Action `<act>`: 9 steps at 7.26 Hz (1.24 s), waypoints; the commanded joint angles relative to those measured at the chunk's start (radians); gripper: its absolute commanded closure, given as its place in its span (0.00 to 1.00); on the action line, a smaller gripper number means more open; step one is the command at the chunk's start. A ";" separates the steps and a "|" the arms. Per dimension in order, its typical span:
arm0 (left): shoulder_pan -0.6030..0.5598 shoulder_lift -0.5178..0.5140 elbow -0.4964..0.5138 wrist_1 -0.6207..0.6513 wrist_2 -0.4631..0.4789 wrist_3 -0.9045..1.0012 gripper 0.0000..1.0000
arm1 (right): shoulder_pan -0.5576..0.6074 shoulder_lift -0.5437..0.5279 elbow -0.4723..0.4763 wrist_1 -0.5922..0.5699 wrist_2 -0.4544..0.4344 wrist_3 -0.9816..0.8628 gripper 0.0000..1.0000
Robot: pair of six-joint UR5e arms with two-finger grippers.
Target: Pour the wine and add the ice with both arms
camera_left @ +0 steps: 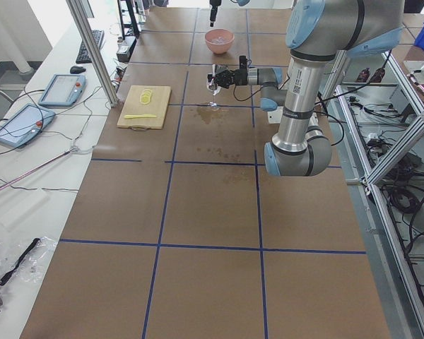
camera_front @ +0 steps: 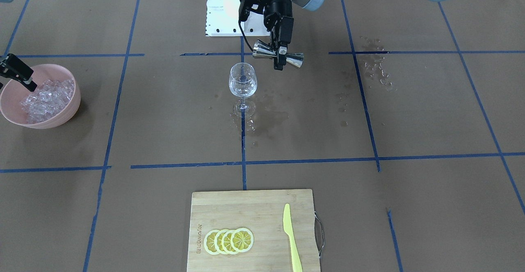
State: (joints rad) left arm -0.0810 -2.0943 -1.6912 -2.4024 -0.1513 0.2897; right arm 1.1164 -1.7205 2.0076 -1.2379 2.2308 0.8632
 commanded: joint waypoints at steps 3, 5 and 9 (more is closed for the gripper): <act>-0.005 0.016 0.015 -0.323 -0.016 -0.078 1.00 | 0.000 0.001 0.010 0.000 0.001 0.008 0.00; -0.014 0.138 0.007 -0.328 -0.017 -0.075 1.00 | 0.000 0.001 0.014 0.000 0.001 0.008 0.00; -0.017 0.396 -0.028 -0.647 -0.079 0.007 1.00 | -0.016 0.001 0.010 0.000 -0.011 0.002 0.00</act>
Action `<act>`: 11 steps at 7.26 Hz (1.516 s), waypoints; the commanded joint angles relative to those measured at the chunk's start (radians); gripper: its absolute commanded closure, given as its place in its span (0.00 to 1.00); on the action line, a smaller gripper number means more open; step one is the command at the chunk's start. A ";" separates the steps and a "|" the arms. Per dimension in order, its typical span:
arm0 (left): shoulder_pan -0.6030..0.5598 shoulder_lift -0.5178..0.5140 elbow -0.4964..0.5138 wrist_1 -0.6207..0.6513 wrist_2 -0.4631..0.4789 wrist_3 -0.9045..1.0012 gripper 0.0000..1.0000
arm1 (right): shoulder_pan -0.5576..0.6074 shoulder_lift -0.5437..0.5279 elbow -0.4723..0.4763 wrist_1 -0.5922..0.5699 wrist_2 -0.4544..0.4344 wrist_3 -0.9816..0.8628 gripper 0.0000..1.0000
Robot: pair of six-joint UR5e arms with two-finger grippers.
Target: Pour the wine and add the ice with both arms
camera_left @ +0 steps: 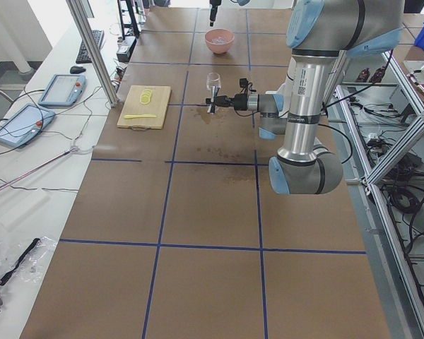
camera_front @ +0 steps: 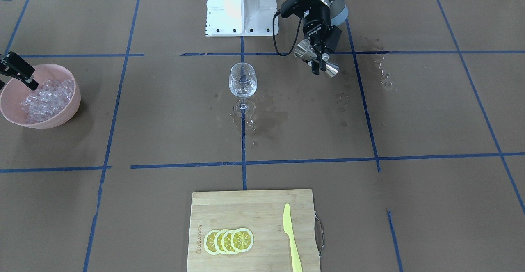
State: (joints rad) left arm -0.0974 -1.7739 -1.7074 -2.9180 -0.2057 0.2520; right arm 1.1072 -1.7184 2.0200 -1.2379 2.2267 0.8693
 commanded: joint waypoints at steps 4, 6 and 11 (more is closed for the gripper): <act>-0.001 0.255 -0.012 -0.441 -0.078 0.082 1.00 | -0.084 -0.056 -0.064 0.108 -0.125 -0.009 0.00; -0.001 0.266 -0.011 -0.475 -0.084 0.078 1.00 | -0.166 -0.082 -0.115 0.262 -0.166 0.101 0.00; -0.001 0.268 -0.011 -0.483 -0.084 0.078 1.00 | -0.218 -0.093 -0.127 0.252 -0.185 0.116 0.35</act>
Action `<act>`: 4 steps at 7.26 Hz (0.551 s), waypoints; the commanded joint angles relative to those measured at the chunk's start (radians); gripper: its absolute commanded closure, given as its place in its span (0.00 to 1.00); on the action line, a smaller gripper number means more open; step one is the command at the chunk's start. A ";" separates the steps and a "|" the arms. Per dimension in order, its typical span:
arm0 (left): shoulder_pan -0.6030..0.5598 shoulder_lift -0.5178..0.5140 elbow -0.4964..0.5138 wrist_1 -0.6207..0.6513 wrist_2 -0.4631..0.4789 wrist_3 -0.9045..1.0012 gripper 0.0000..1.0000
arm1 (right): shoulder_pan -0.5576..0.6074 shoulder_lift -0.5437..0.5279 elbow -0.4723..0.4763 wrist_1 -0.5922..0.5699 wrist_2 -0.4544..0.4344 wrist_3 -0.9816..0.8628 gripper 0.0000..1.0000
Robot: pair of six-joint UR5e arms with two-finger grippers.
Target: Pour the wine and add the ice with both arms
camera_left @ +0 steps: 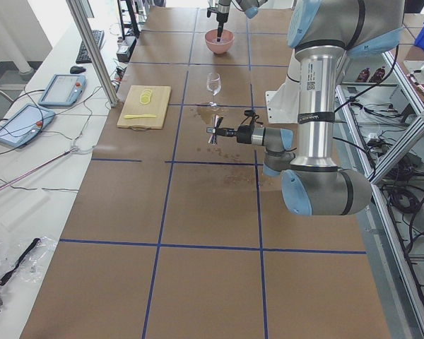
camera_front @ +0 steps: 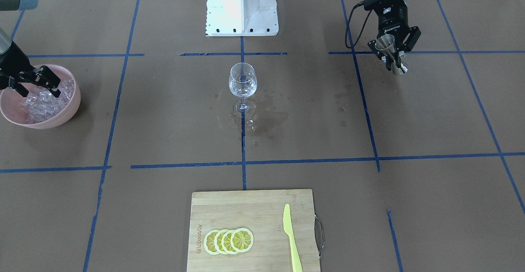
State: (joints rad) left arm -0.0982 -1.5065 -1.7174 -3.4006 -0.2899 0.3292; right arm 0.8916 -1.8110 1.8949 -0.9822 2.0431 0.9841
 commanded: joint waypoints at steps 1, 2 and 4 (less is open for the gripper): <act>0.000 0.000 0.001 0.000 0.000 0.001 1.00 | -0.003 -0.001 -0.005 -0.004 -0.001 -0.001 0.53; 0.000 0.000 0.001 0.000 0.000 0.001 1.00 | -0.006 -0.002 -0.007 -0.004 -0.001 -0.008 0.71; 0.002 0.000 0.001 0.000 0.000 -0.001 1.00 | -0.002 -0.005 -0.004 -0.004 -0.001 -0.015 1.00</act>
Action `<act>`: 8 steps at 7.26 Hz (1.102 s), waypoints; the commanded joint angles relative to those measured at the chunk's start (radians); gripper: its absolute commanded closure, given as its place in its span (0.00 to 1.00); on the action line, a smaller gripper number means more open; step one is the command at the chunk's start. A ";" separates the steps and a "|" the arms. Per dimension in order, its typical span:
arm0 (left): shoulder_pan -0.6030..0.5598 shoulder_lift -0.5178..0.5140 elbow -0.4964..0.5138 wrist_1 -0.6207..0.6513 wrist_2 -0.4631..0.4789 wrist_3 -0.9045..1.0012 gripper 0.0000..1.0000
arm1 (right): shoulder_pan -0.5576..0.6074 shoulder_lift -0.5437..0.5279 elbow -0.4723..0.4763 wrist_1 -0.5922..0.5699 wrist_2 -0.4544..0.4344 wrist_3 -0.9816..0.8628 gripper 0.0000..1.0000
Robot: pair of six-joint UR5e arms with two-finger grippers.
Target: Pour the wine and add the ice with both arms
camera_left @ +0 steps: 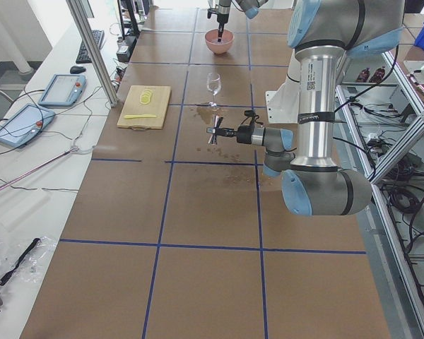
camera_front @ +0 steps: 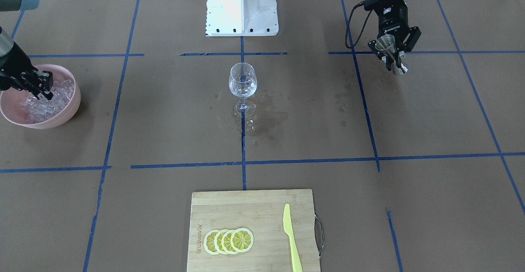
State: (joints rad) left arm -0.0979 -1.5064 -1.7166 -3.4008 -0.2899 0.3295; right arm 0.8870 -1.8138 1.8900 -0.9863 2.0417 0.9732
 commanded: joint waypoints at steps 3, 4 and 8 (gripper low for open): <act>0.003 -0.002 0.005 0.000 0.000 -0.026 1.00 | 0.023 -0.018 0.034 0.000 0.002 -0.005 1.00; 0.007 -0.002 0.006 0.002 -0.009 -0.156 1.00 | 0.030 -0.031 0.053 0.000 0.002 -0.005 1.00; 0.041 0.002 0.116 0.002 -0.058 -0.709 1.00 | 0.041 -0.041 0.092 0.001 0.009 -0.001 1.00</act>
State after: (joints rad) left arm -0.0629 -1.5065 -1.6699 -3.3993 -0.3460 -0.2574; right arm 0.9272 -1.8541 1.9732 -0.9854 2.0478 0.9704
